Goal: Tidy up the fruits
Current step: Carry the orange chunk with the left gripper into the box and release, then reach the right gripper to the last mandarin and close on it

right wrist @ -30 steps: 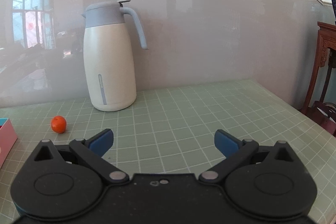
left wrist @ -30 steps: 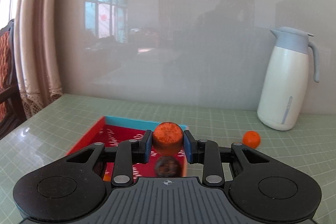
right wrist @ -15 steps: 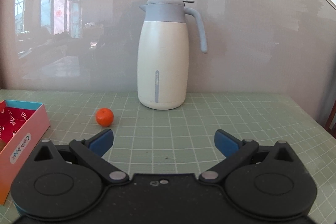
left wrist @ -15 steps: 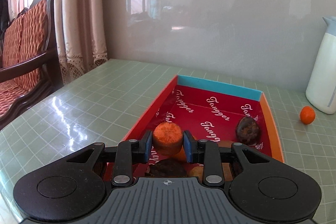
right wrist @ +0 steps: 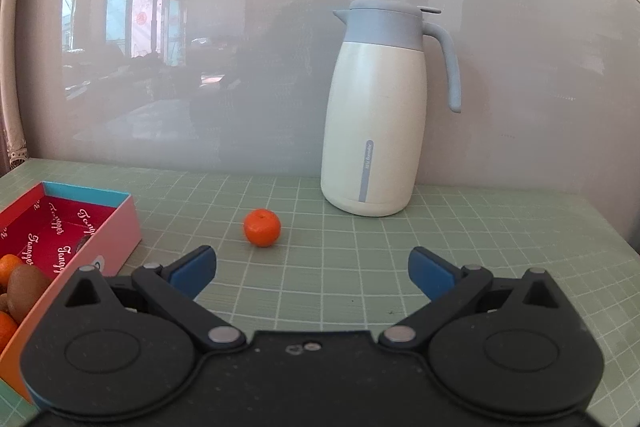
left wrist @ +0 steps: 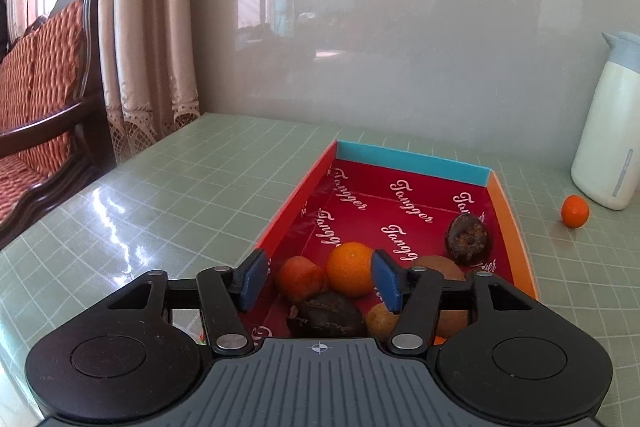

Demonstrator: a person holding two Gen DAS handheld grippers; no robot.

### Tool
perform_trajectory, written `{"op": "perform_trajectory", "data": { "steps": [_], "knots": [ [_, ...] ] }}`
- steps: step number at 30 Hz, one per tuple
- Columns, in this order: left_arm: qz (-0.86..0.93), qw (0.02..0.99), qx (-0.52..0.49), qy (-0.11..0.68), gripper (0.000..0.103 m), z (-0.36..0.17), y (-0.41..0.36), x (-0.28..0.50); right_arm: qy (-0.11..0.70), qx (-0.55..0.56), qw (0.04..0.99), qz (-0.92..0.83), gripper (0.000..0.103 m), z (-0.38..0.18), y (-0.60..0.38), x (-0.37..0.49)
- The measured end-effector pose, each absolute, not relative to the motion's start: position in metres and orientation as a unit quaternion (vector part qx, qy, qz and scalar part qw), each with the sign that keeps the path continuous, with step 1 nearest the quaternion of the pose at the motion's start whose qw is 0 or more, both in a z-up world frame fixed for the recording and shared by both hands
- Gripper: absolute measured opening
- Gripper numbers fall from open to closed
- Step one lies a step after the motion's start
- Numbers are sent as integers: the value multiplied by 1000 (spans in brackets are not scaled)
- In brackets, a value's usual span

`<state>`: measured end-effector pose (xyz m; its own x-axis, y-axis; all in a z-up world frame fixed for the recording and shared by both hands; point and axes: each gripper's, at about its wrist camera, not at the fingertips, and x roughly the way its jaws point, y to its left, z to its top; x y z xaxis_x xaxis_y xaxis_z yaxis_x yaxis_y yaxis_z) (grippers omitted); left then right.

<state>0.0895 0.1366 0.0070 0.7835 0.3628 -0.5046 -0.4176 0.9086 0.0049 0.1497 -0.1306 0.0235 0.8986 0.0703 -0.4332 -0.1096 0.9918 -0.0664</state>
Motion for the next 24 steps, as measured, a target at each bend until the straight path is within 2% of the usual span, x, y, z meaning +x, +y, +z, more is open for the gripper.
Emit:
{"op": "perform_trajectory", "data": {
  "steps": [4,16,24],
  "knots": [
    [218,950,-33,220,88,17,129,75,222,-51,972,57,103,21,-120,154],
    [257,953,-18,161,100,25,135,43,232,-53,968,81,103,6,-93,180],
    [293,940,-46,168,100,21,163,43,248,-56,962,99,103,-5,-76,204]
  ]
}}
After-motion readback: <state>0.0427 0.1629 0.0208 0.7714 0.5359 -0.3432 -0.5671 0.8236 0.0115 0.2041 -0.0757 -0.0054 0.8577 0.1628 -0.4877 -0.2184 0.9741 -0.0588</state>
